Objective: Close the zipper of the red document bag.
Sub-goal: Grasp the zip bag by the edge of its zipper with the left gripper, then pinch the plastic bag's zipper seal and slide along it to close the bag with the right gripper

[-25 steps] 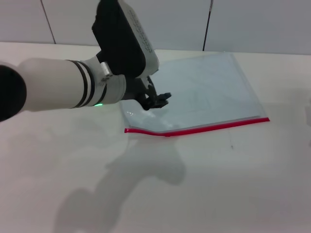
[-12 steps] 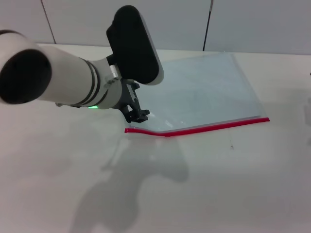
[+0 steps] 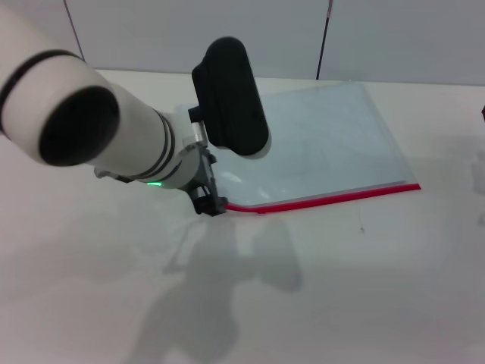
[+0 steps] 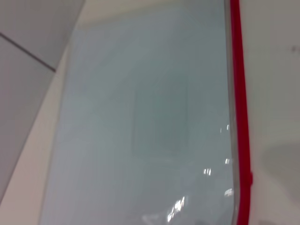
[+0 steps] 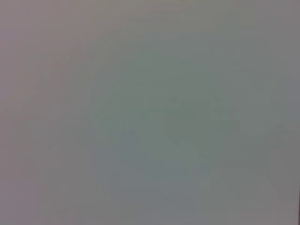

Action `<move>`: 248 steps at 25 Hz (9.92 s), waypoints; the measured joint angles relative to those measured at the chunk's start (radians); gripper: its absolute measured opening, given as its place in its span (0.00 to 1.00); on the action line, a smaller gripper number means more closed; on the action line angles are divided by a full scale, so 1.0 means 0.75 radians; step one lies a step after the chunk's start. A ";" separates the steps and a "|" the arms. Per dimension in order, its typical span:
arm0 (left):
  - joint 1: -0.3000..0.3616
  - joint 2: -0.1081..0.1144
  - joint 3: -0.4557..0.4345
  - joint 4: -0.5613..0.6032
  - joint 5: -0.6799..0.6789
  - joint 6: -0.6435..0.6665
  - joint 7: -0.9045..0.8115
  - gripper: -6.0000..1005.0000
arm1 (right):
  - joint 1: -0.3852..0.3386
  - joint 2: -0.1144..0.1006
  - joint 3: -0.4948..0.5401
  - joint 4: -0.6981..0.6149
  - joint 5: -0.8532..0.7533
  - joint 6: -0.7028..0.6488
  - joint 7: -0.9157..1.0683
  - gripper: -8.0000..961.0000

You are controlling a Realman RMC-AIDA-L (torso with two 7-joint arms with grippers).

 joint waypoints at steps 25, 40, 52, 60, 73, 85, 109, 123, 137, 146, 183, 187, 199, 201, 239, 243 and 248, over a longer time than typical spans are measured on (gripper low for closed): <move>-0.150 -0.002 0.120 0.272 0.060 0.063 -0.085 0.69 | 0.014 0.000 0.002 -0.008 0.000 0.000 0.000 0.66; -0.204 -0.002 0.159 0.372 0.060 0.134 -0.123 0.54 | 0.016 0.000 0.002 -0.009 0.000 0.000 0.000 0.66; -0.207 -0.003 0.216 0.431 0.060 0.267 -0.159 0.54 | 0.016 0.001 0.002 -0.008 0.000 0.000 0.000 0.66; -0.213 0.000 0.207 0.484 0.060 0.338 -0.168 0.54 | 0.016 0.002 0.002 -0.010 0.000 -0.001 0.000 0.66; -0.224 0.004 0.202 0.531 0.060 0.377 -0.185 0.44 | 0.016 0.001 0.002 -0.010 0.000 -0.002 0.000 0.66; -0.225 0.004 0.200 0.533 0.060 0.410 -0.188 0.28 | 0.016 0.000 0.004 -0.010 0.000 -0.002 0.000 0.66; -0.093 0.005 0.221 0.264 0.060 0.434 -0.269 0.07 | -0.080 -0.026 0.135 -0.246 -0.010 0.011 -0.001 0.66; 0.052 0.013 0.177 0.001 0.062 0.449 -0.222 0.06 | -0.177 -0.331 0.249 -0.811 -0.301 -0.522 -0.006 0.66; 0.164 0.008 0.083 -0.131 0.062 0.511 -0.126 0.06 | -0.335 -0.317 0.752 -1.299 -1.009 -1.337 -0.040 0.62; 0.165 0.008 0.082 -0.157 0.062 0.520 -0.101 0.06 | -0.310 -0.130 0.984 -1.401 -1.025 -1.761 -0.498 0.58; 0.154 0.007 0.082 -0.201 0.062 0.484 -0.051 0.06 | -0.300 -0.008 0.996 -1.337 -0.724 -1.958 -1.337 0.58; 0.153 0.006 0.082 -0.205 0.062 0.484 -0.048 0.06 | -0.281 -0.008 0.991 -1.300 -0.724 -1.939 -1.338 0.52; 0.157 0.004 0.078 -0.220 0.062 0.484 -0.032 0.06 | -0.279 -0.008 1.003 -1.292 -0.717 -1.936 -1.333 0.47; 0.158 0.004 0.078 -0.220 0.062 0.484 -0.031 0.06 | -0.279 -0.008 1.005 -1.292 -0.716 -1.932 -1.331 0.43; 0.157 0.007 0.076 -0.237 0.062 0.454 -0.017 0.06 | -0.281 -0.006 0.981 -1.292 -0.722 -1.901 -1.325 0.20; 0.156 0.006 0.076 -0.243 0.062 0.453 -0.017 0.06 | -0.280 -0.008 0.980 -1.283 -0.722 -1.901 -1.325 0.16; 0.163 0.007 0.072 -0.266 0.062 0.453 -0.015 0.06 | -0.277 -0.008 0.984 -1.278 -0.723 -1.902 -1.325 0.15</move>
